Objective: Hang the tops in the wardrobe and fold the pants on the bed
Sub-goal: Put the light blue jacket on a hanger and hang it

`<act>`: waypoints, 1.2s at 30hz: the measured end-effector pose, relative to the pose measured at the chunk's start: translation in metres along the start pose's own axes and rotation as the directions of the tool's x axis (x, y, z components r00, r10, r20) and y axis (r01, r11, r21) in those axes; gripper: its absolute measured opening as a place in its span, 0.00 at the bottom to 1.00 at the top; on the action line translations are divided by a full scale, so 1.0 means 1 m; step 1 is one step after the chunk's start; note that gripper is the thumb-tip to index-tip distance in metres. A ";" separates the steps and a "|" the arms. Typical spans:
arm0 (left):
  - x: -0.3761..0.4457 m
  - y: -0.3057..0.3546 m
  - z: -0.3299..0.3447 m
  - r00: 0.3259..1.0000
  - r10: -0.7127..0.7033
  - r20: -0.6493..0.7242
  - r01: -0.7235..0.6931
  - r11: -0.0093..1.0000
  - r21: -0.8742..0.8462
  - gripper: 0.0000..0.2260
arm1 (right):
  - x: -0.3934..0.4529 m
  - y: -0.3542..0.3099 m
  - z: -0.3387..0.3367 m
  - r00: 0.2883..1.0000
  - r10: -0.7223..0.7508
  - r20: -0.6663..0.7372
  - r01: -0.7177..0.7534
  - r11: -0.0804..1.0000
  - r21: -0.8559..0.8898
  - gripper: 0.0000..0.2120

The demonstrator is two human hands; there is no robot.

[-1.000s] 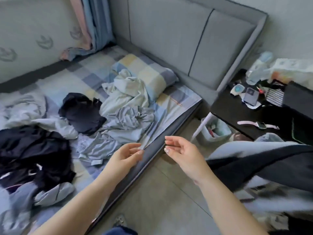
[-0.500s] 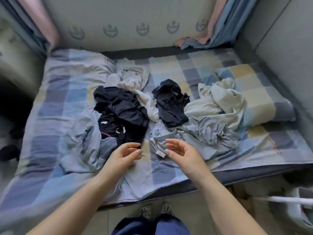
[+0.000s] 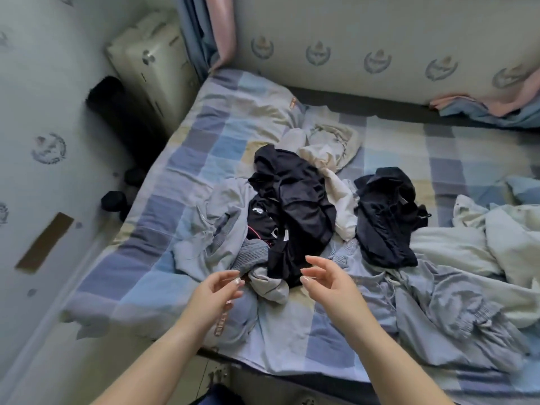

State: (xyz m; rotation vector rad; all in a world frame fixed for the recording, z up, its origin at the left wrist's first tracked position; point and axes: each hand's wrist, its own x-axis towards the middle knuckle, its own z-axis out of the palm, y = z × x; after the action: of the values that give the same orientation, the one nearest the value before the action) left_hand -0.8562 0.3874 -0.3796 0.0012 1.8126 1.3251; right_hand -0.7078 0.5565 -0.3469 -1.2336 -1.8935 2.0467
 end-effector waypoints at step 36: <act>0.361 -0.098 -0.112 0.904 0.163 0.396 -0.377 0.742 0.554 0.13 | 0.346 0.140 0.253 0.895 0.389 -0.217 -0.422 0.898 -0.129 0.12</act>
State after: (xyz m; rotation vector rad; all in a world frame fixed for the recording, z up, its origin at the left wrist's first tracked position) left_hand -1.1074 0.4250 -0.6760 0.8349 1.9189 0.7808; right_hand -1.0292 0.5184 -0.6608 -1.9380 -1.8813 1.8728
